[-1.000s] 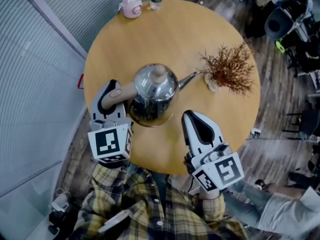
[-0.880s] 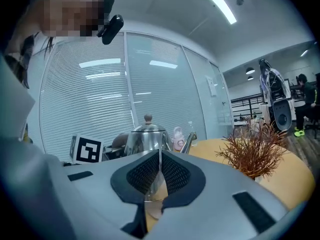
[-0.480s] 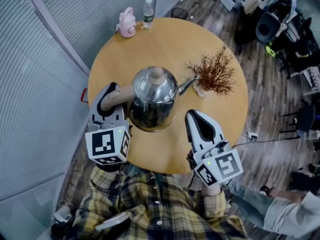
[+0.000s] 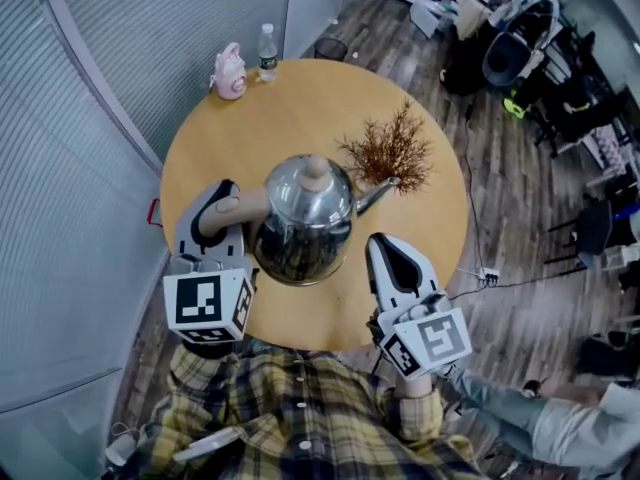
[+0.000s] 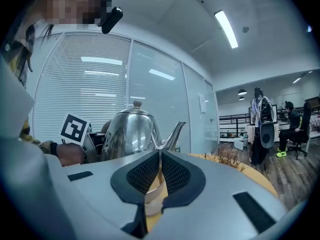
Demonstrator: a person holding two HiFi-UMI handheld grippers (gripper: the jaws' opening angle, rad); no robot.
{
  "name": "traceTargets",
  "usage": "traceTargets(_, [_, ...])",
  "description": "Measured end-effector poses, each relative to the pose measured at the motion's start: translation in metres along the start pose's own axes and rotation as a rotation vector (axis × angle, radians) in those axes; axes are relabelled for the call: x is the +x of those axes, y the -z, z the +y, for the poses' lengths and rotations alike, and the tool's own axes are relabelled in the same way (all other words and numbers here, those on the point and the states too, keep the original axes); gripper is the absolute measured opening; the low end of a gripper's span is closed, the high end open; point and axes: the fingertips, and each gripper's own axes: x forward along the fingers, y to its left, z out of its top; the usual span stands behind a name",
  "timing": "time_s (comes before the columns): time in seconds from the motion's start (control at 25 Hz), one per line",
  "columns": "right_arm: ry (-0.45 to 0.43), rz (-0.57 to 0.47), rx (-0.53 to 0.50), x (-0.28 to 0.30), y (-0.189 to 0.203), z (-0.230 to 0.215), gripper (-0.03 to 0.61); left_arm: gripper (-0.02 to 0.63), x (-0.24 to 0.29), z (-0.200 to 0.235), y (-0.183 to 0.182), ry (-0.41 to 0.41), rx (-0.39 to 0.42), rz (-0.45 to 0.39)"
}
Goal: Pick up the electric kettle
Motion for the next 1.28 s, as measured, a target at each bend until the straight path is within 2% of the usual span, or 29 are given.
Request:
traceTargets(0.2, [0.044, -0.002, 0.008, -0.041, -0.010, -0.019, 0.038, 0.014, -0.013, -0.043, -0.021, 0.046, -0.001, -0.002])
traceTargets(0.44, [0.094, -0.005, 0.008, -0.029, 0.011, -0.027, 0.038, 0.014, -0.003, -0.038, 0.003, 0.093, -0.039, -0.003])
traceTargets(0.72, [0.105, -0.011, 0.016, -0.037, -0.001, -0.034, 0.038, 0.012, -0.004, -0.047, -0.011, 0.109, -0.035, -0.003])
traceTargets(1.28, [0.084, -0.006, 0.009, -0.035, -0.003, -0.035, 0.037, 0.012, -0.007, -0.048, -0.014, 0.101, -0.041, -0.005])
